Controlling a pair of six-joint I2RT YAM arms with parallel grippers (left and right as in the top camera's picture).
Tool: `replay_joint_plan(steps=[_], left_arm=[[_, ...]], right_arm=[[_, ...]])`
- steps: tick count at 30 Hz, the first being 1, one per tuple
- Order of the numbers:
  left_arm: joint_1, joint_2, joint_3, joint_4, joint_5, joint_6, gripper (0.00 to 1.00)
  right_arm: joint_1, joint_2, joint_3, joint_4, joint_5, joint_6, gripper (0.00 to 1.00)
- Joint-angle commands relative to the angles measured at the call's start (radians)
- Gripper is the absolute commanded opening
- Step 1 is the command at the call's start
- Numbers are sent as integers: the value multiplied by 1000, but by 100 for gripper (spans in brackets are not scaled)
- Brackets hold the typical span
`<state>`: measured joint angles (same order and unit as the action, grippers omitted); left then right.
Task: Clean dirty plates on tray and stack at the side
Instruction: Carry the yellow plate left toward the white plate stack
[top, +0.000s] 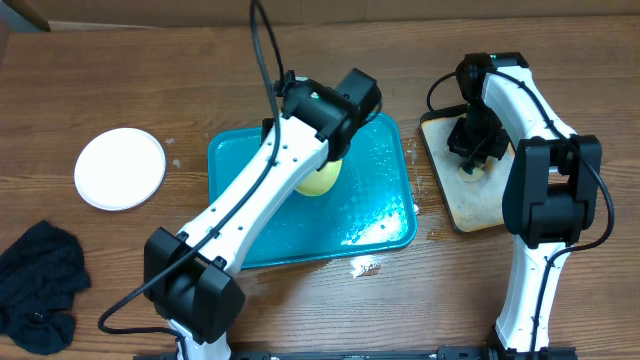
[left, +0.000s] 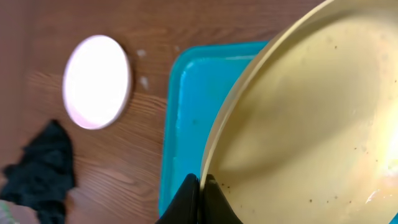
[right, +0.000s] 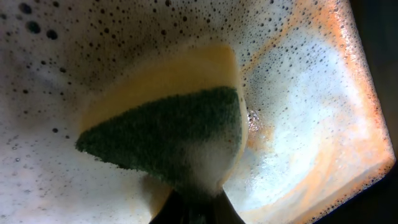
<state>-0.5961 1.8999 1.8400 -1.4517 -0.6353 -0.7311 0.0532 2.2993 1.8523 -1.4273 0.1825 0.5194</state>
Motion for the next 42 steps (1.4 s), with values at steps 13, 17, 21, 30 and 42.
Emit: replay_joint_plan(steps=[13,17,21,30,42], left_arm=[[367,-288,24,124,290,161,4],[410,-311,24,102,296,198,4],[422,-311,21,94,293,219,4],[421,-311,21,119,293,238,4],[432,-311,21,135,309,241,5]], right_arm=[[2,-12,1,6,-50,0,4],[3,-12,1,4,-54,0,4],[2,-12,1,-6,-57,-1,100],[2,-17,10,-23,-56,-25,100],[3,-137,190,-117,-49,-57,100]])
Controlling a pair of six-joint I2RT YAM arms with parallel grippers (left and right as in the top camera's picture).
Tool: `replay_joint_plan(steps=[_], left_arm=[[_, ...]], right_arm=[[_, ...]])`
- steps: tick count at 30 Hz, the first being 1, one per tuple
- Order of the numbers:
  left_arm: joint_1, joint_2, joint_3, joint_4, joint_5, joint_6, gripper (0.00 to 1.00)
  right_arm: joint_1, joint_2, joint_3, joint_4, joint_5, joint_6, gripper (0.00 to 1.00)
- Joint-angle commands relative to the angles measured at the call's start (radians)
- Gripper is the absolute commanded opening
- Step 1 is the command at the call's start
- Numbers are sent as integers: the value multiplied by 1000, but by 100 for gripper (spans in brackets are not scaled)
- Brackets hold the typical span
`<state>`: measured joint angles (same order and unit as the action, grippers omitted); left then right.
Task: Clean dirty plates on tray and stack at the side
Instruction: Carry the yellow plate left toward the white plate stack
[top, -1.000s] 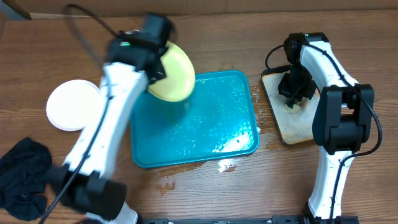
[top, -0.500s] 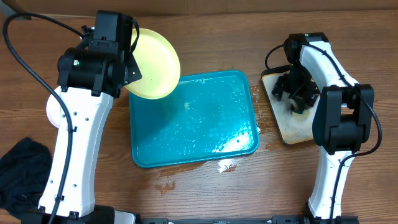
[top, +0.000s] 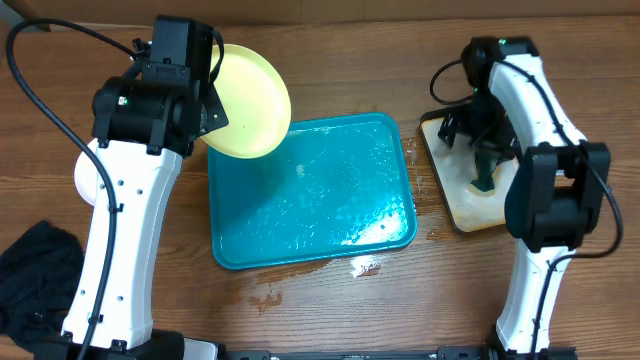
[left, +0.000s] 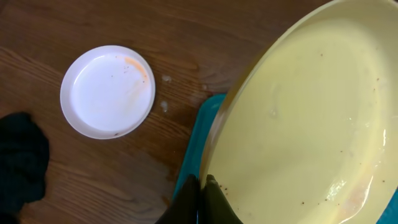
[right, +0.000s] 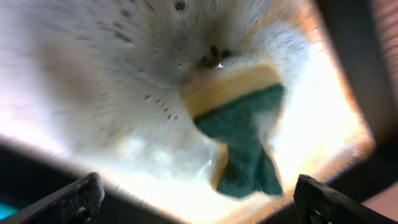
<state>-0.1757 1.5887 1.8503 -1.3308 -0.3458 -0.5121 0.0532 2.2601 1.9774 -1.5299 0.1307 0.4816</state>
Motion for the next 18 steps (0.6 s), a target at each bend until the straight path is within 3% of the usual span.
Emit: replay_joint_plan(steps=[1,10,18], left_arm=[[19,1,11,21,40,23,4],[241,1,-10,33,202,52,4],[437,1,-272,177,282,124,4]], right_arm=[[3,-109,79,-26,3,-19,100],[4,-224,145,-58,-6,-90,100],[5,-249,145,-40,-213,-281,100]])
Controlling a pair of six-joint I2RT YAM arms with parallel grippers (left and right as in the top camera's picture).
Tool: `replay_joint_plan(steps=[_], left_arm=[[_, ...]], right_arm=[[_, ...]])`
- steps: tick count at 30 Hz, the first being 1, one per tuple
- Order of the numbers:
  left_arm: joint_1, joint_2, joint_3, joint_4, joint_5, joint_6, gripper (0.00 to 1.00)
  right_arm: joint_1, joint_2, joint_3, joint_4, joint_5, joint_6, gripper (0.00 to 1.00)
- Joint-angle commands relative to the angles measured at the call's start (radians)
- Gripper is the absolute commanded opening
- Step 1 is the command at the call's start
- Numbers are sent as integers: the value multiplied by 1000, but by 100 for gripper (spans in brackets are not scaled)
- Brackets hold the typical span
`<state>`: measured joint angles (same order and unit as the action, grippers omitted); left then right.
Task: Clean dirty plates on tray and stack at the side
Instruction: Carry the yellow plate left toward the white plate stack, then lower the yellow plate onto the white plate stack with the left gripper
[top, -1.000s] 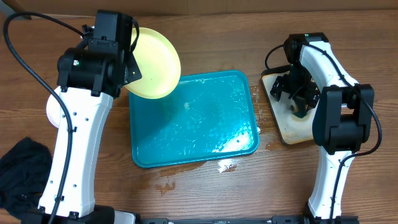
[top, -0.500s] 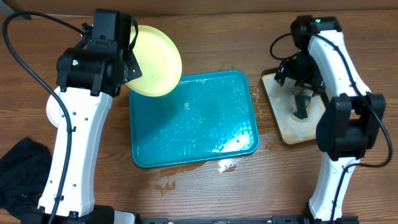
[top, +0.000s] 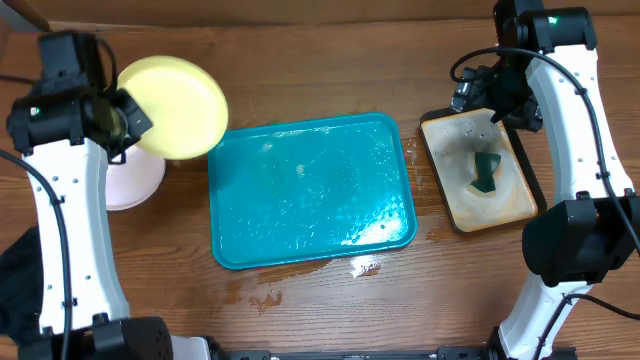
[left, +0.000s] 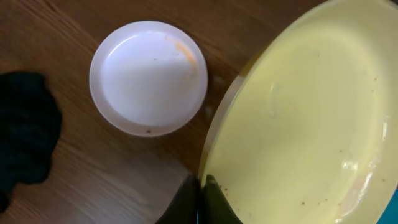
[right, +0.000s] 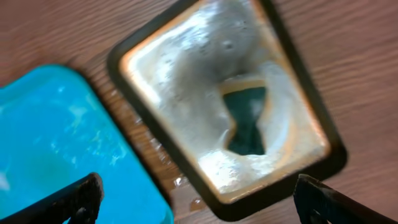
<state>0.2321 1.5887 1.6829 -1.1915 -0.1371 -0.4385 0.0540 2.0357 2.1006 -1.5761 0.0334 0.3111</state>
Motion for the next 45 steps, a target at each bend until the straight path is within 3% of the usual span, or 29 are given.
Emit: replay_joint_plan(steps=[1,8,15,25,35,45], left_arm=[[43,1,-153,71,88,50,4],[150,1,-415,276,179,53,4],[313,1,-433,346,336,77,4],[501,19,-488,457,383,87,4],[518,188,-502,544,419,103,4],[528,204,-502,634,396,106,4]], right_arm=[[4,-24,21,6,-142,-133,100],[3,-24,21,-19,-163,-163,100],[13,-24,21,-39,-163,-182,100],[50,-24,21,-51,-170,-190,100],[64,-24,21,-96,-170,-190,100],[64,-24,21,-109,-170,-208,100]])
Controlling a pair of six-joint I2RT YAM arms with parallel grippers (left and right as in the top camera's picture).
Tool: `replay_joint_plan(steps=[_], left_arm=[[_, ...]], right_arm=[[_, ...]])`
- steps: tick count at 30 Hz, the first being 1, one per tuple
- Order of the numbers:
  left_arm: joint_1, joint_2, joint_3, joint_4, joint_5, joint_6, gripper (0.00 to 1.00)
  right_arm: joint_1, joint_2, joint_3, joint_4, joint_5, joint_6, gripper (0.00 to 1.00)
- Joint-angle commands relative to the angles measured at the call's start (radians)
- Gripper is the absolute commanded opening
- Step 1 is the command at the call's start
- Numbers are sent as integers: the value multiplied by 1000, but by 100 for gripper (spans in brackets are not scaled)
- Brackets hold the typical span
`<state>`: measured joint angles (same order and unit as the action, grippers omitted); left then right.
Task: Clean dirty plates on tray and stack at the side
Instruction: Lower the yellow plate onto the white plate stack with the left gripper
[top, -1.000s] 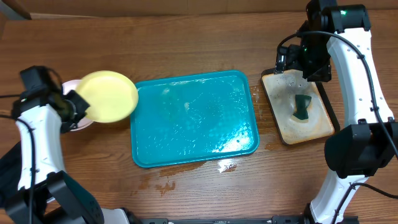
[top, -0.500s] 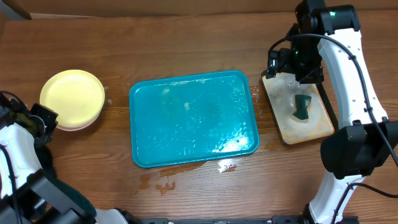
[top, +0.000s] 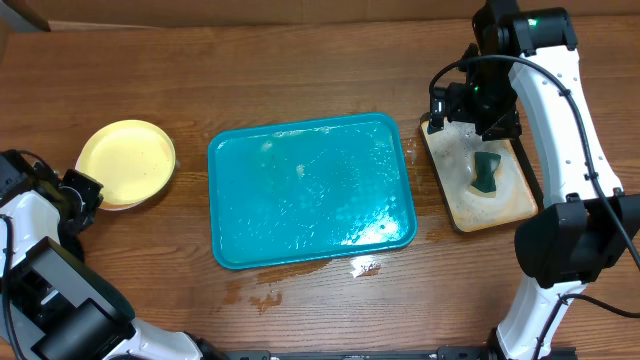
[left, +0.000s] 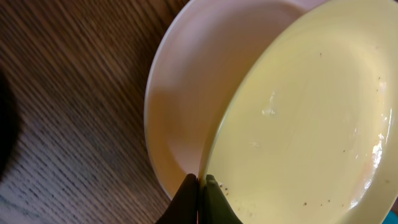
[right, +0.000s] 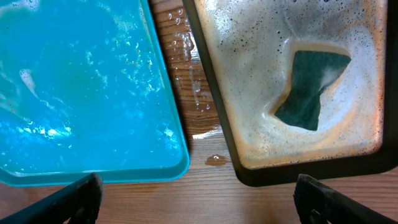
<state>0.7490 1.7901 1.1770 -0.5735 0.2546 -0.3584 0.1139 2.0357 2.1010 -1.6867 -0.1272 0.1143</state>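
Note:
The pale yellow plate (top: 126, 162) sits over the white plate (top: 128, 205) on the table at the far left, covering most of it. My left gripper (left: 200, 180) is shut on the yellow plate's (left: 298, 112) near rim. That plate is slightly tilted, and the white plate (left: 180, 93) shows beneath it. The teal tray (top: 310, 190) holds only water and suds. My right gripper (right: 199, 205) hangs open above the table between the teal tray (right: 74, 81) and the soapy tray, holding nothing.
A green and yellow sponge (top: 486, 172) lies in the foamy, dark-rimmed wash tray (top: 500, 205) at the right; it appears as the sponge (right: 311, 87) in the right wrist view. Water drops lie on the wood between and in front of the two trays.
The yellow plate was held in the air beside the white plate; now it is down on top of it, still gripped. My right gripper, still open, has shifted over the gap between the trays.
First my left gripper held the yellow plate over the teal tray while the right was shut on the sponge in the foam. Then the plate was at the tray's back left corner and the sponge lay released. Later the plate hung near the white plate, and now rests on it.

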Motion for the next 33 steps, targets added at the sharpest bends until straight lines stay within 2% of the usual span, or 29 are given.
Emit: replay_joint_plan(steps=[1,10,18,33], left_arm=[[11,3,4,24,-2,26,4],[37,6,4,48,-37,15,4],[85,50,4,53,-10,19,4],[-17,54,4,96,-18,22,4]], right_arm=[[4,-24,21,2,-10,-10,100],[4,-24,21,-2,-10,-10,100],[4,-24,21,1,-10,-11,100],[4,-24,21,5,-10,-11,100]])
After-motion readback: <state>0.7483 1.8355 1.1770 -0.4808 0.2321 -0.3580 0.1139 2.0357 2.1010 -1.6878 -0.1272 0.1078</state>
